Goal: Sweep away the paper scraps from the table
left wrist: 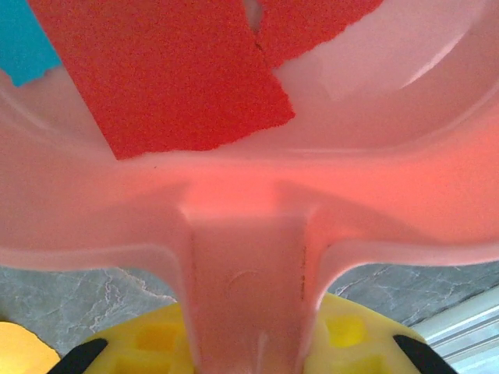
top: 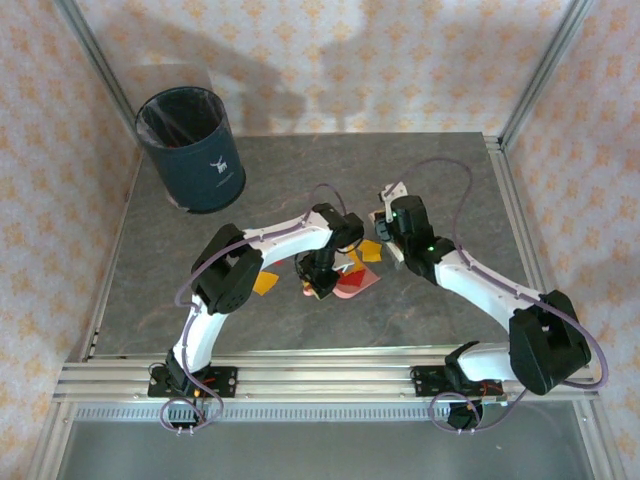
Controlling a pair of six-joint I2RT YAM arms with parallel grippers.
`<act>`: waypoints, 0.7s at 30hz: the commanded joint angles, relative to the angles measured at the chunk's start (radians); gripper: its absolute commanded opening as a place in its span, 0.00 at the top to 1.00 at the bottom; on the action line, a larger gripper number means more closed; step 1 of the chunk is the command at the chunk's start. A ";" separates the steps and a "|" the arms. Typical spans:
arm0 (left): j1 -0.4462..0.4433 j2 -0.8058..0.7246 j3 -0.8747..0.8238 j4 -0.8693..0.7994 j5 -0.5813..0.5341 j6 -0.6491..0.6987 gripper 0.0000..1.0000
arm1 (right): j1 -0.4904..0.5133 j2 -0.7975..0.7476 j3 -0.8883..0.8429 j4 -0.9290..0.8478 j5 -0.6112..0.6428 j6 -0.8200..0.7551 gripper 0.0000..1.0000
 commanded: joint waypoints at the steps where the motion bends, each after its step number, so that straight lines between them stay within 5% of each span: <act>1: -0.002 0.027 0.030 -0.037 0.006 0.012 1.00 | 0.012 0.000 -0.022 -0.043 -0.049 -0.015 1.00; 21: 0.002 0.062 0.074 -0.032 0.015 0.021 1.00 | 0.037 -0.096 -0.027 -0.102 -0.188 0.006 1.00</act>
